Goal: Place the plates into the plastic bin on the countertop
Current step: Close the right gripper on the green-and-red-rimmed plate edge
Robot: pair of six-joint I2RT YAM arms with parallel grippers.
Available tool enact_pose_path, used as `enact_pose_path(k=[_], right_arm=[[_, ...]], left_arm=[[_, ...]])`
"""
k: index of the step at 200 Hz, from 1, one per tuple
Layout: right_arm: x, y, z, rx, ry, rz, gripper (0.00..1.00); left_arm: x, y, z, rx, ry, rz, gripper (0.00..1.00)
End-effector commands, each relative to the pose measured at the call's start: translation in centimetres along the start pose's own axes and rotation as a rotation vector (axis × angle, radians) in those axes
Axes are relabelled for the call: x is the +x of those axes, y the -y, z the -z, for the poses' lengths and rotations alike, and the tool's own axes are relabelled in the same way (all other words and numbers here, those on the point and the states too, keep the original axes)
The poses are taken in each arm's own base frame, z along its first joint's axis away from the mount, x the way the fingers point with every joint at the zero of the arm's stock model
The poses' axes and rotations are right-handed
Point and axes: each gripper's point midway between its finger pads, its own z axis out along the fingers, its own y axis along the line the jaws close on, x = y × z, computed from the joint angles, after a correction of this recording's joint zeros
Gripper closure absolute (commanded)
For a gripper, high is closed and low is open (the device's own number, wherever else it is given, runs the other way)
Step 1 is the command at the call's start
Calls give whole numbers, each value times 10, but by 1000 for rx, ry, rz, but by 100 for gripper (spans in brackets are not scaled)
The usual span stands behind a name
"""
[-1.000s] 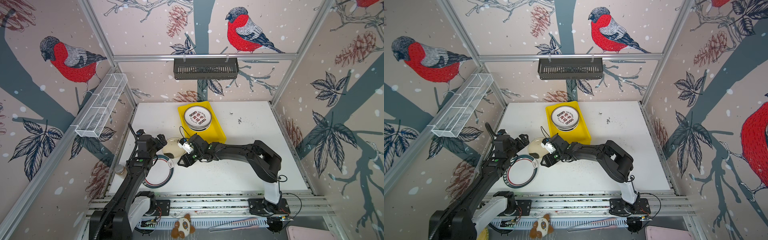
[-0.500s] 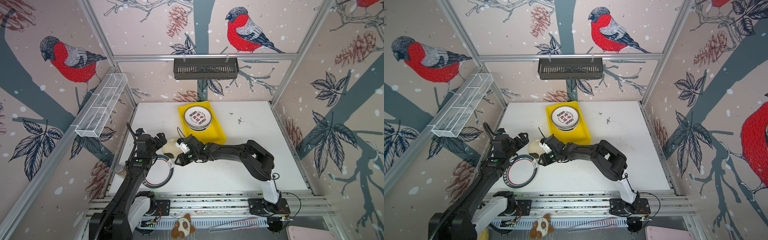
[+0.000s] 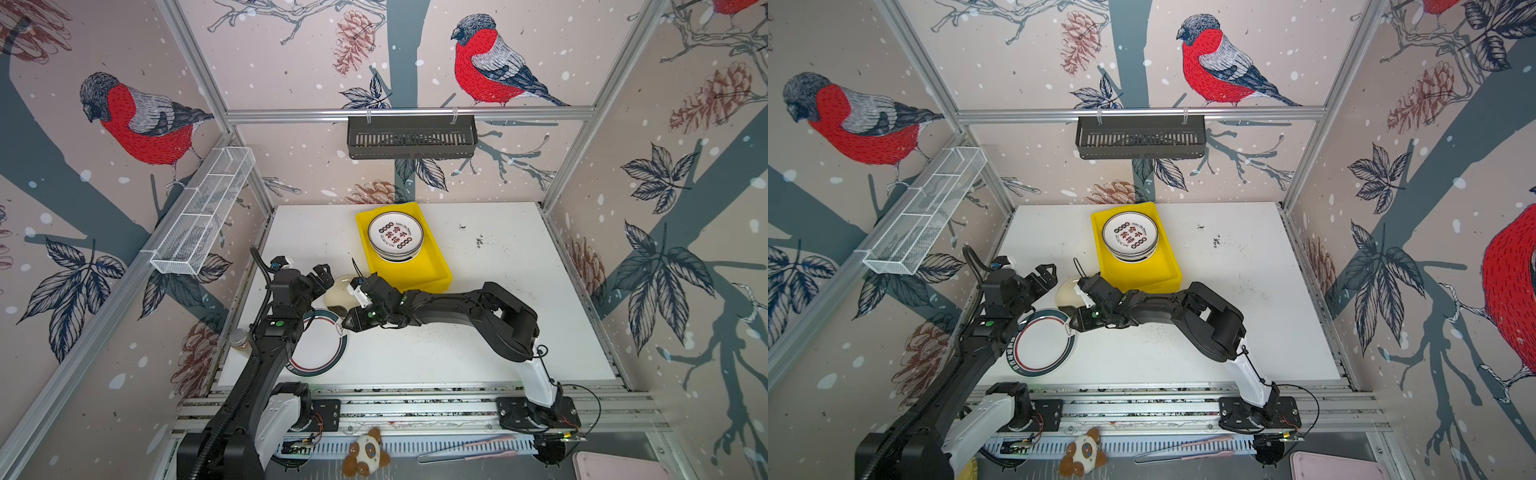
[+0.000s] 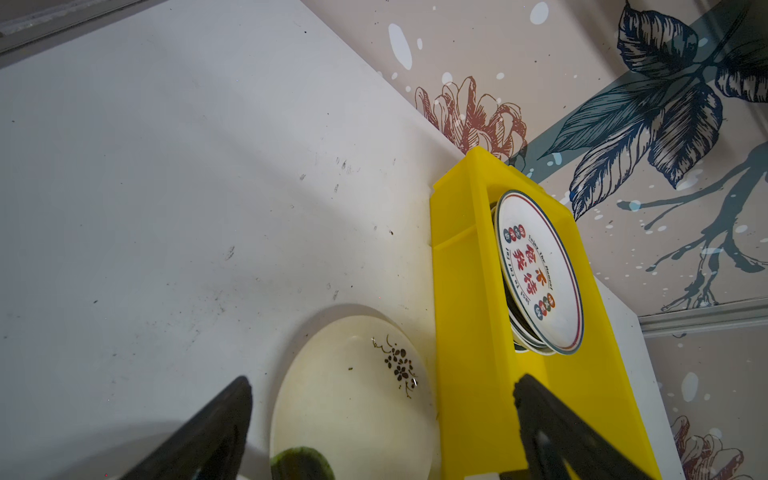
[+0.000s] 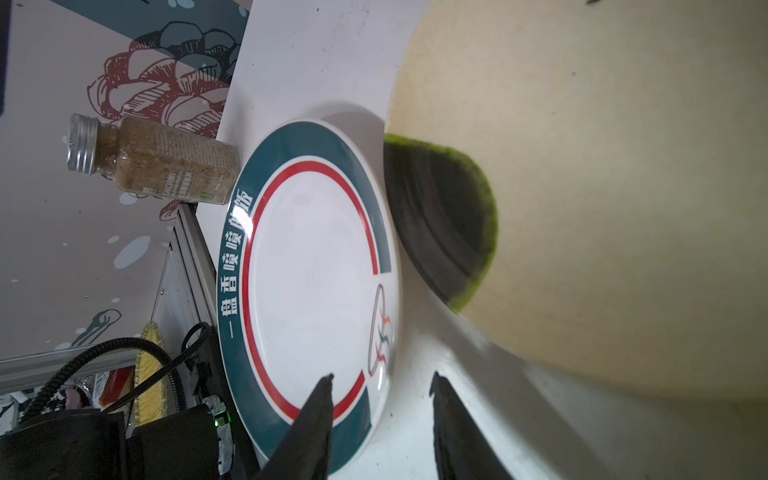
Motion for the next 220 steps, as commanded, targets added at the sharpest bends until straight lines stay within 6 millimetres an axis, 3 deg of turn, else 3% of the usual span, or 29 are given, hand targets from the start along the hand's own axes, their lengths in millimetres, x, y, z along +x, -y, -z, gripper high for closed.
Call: enact_pose_path(k=[1, 145, 220], right_arm=[[-2, -1, -6, -12, 14, -25, 61], [5, 4, -25, -31, -33, -54, 69], [6, 7, -31, -27, -48, -61, 83]], left_arm=[[-7, 8, 1, 37, 28, 2, 3], [-6, 8, 3, 47, 37, -4, 3], [-9, 7, 7, 40, 51, -9, 3]])
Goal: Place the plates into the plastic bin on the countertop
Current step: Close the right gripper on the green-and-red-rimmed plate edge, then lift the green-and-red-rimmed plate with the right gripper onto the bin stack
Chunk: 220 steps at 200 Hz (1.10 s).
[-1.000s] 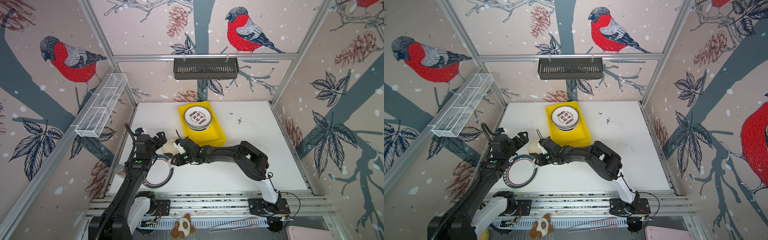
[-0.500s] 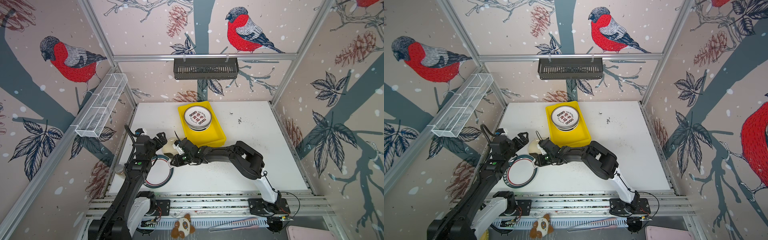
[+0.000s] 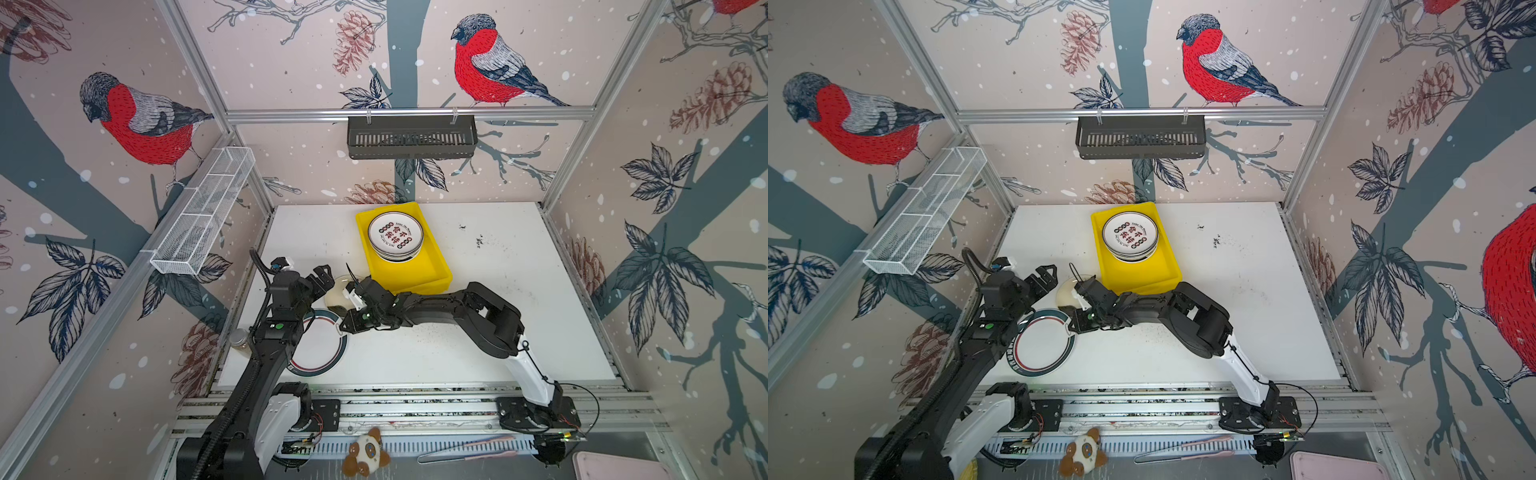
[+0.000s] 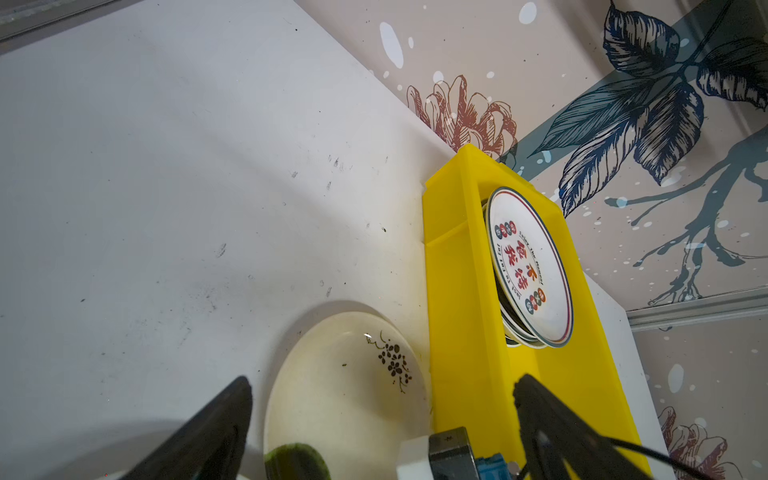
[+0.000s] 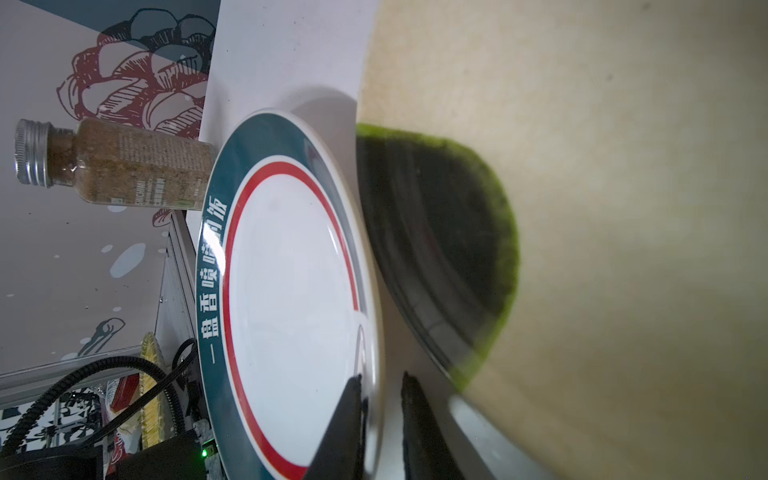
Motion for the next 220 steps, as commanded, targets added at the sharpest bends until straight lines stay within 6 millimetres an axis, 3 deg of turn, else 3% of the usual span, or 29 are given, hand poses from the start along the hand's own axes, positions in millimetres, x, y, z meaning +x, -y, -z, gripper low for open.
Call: enact_pose_path(k=[1, 65, 121, 163, 220], right_arm=[[0, -1, -1, 0, -5, -7, 83], [-7, 0, 5, 24, 21, 4, 96], [-16, -7, 24, 58, 76, 55, 99], [-35, 0, 55, 172, 149, 85, 100], [-81, 5, 112, 196, 307, 76, 100]], left_arm=[[-11, 4, 3, 13, 47, -11, 3], [-13, 1, 3, -11, 54, -23, 3], [-17, 2, 4, -15, 62, -38, 3], [-26, 14, 8, 25, 94, -75, 3], [-33, 21, 12, 39, 99, -70, 3]])
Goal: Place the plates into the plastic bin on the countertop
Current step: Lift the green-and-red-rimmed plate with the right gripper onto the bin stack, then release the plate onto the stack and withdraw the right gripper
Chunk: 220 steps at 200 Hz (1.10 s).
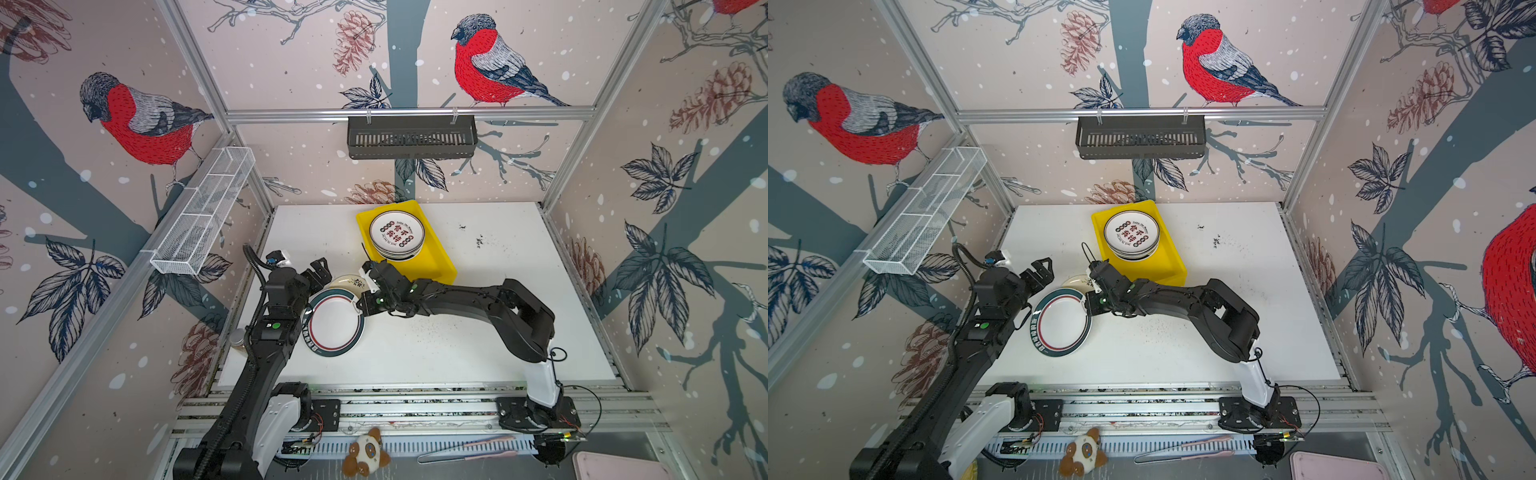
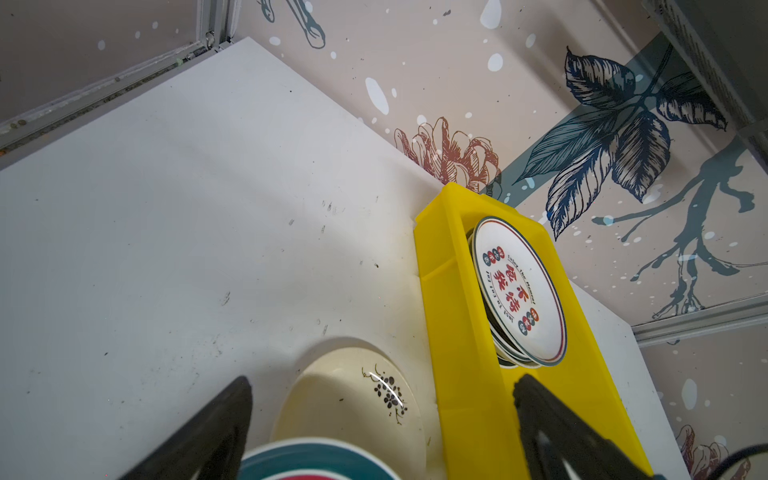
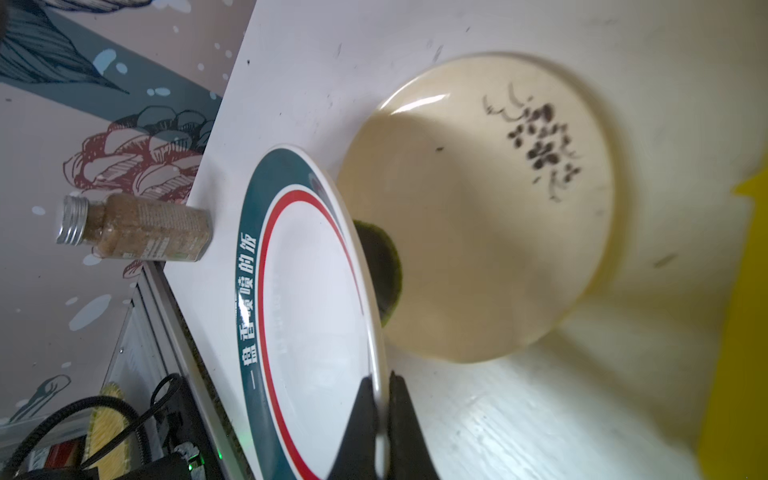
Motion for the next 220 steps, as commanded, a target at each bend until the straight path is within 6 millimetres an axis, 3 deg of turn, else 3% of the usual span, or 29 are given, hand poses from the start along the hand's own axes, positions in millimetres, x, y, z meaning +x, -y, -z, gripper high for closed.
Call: enact_pose_path(k=[1, 67, 105, 128, 161, 184, 220], right_arm=[[-32, 0, 19, 16, 107, 29, 100], [-111, 18, 75, -30, 270, -5, 100], [-159, 68, 118, 45, 408, -52, 100], [-186, 109, 137, 86, 486, -109, 100], [-217, 151, 147, 119, 546, -163, 100], [-232, 178, 142, 170, 572, -195, 100], [-241, 200, 132, 230, 582, -220, 100]], left_arm=[[-5, 6, 1, 28, 14, -5, 3], [-9, 10, -5, 29, 10, 0, 3], [-4, 13, -12, 47, -22, 1, 3], [-2, 13, -14, 49, -32, 1, 3], [0, 16, -15, 58, -45, -14, 3], [1, 19, -15, 68, -51, -27, 3], [6, 20, -18, 56, -73, -42, 3]])
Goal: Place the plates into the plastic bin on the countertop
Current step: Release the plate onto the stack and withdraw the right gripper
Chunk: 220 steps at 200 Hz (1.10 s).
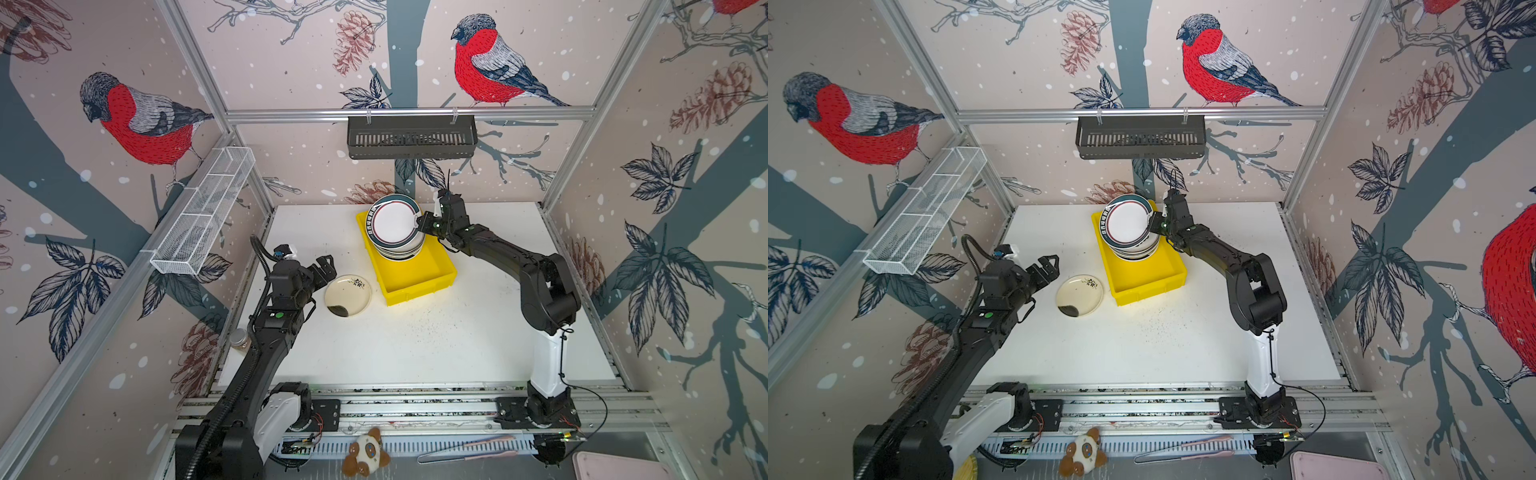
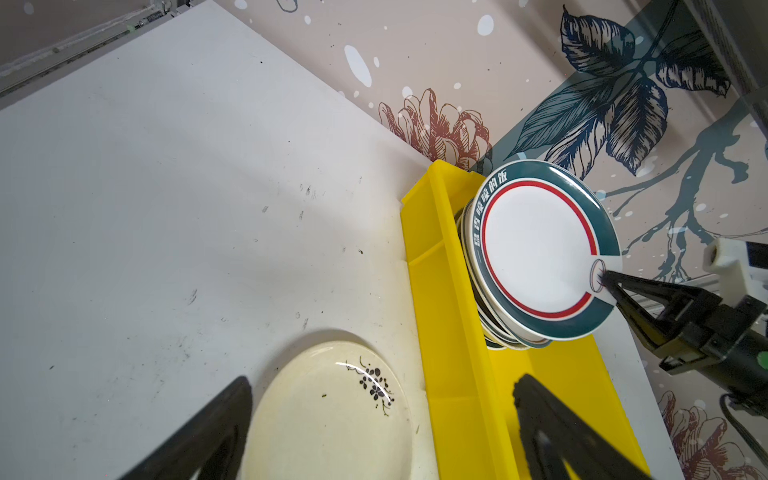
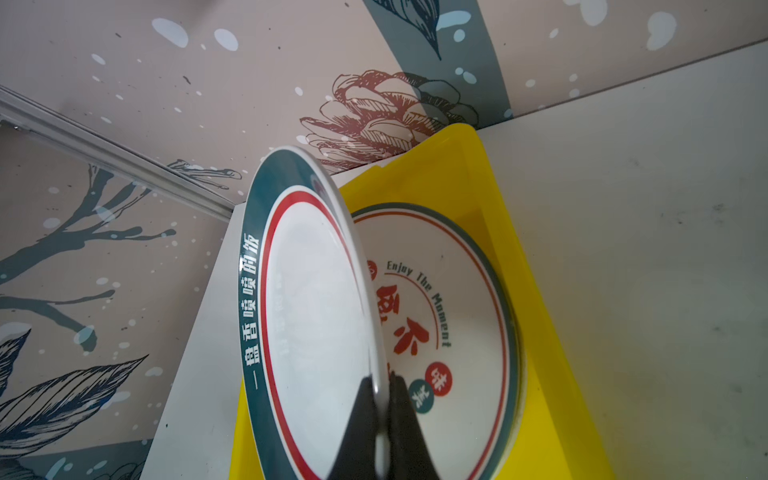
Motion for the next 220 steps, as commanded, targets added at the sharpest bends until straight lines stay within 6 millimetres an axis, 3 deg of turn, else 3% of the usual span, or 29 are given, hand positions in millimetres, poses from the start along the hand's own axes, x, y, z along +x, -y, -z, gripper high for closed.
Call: enact_pose_path(k=[1, 36, 84, 142, 182, 204, 220], right_arm=[[-19, -3, -6, 9, 66, 0, 100], [-9, 11, -21, 42, 25, -19, 98], [-4, 12, -13, 60, 26, 23, 71], [0, -9, 7, 77, 28, 113, 42], [-18, -25, 44, 78, 108, 154, 33], [-30, -45, 82, 34, 182, 187, 32], [-29, -53, 112, -14, 228, 193, 24]], left_arm=[[-5, 8, -1, 21, 15, -22, 3], [-2, 6, -2, 12, 7, -26, 3], [2, 9, -9, 19, -14, -45, 3], [13, 11, -22, 6, -48, -47, 3], [19, 1, -19, -44, -60, -66, 2], [28, -9, -15, -79, -77, -81, 2], [39, -18, -14, -100, -107, -82, 2]])
